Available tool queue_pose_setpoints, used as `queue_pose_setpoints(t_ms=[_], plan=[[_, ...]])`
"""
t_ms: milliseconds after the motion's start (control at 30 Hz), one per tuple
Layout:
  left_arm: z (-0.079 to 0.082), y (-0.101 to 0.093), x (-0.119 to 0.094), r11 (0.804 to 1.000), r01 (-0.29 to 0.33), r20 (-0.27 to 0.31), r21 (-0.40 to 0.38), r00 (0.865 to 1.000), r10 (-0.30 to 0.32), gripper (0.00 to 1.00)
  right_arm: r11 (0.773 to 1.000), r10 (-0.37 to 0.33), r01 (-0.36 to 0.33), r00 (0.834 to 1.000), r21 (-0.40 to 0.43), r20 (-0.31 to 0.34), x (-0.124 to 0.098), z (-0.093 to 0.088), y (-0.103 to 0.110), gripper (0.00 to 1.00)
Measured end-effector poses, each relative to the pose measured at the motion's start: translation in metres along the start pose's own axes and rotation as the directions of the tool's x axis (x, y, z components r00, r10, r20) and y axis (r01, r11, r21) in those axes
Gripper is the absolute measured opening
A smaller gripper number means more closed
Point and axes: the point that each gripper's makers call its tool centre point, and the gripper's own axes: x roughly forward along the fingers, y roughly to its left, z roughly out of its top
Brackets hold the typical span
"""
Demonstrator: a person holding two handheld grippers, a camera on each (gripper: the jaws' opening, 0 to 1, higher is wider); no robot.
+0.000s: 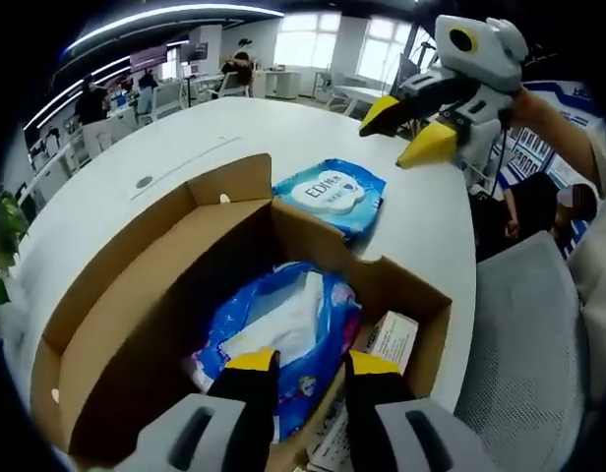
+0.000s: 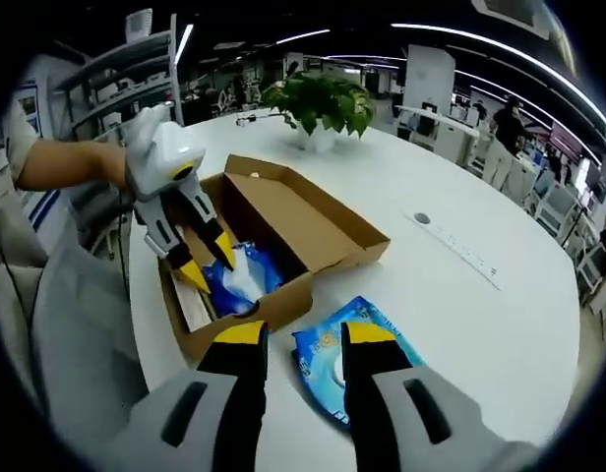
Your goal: Operate the shoe box by opening the lid, removing the specified soft item, and placing it in the target area until the item is outside and the box remains undamaged.
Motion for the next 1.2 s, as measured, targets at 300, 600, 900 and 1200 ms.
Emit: queue_pose_setpoints(t_ms=[300,600,900,1200], plan=[[-0.005,0.0,0.006,0.999,0.04,-0.04,-0.001,0.998,-0.04,0.13,0.997,0.062,-0.062,0.998,-0.049,-0.014,0.033,0.015,0.02,0.27],[-0.005,0.001,0.004,0.999,0.046,-0.036,0.002,0.998,-0.046,0.03,0.99,0.108,-0.113,0.992,-0.087,-0.061,0.068,0.017,0.035,0.26],[-0.005,-0.002,0.002,0.998,0.053,-0.029,0.03,0.998,-0.052,0.01,0.983,0.099,-0.114,0.989,-0.146,-0.109,0.098,0.019,0.038,0.18],[-0.006,-0.003,-0.002,0.998,0.06,-0.02,0.037,0.998,-0.059,0.0,0.983,0.093,-0.117,0.982,-0.145,-0.166,0.124,0.013,0.04,0.1]])
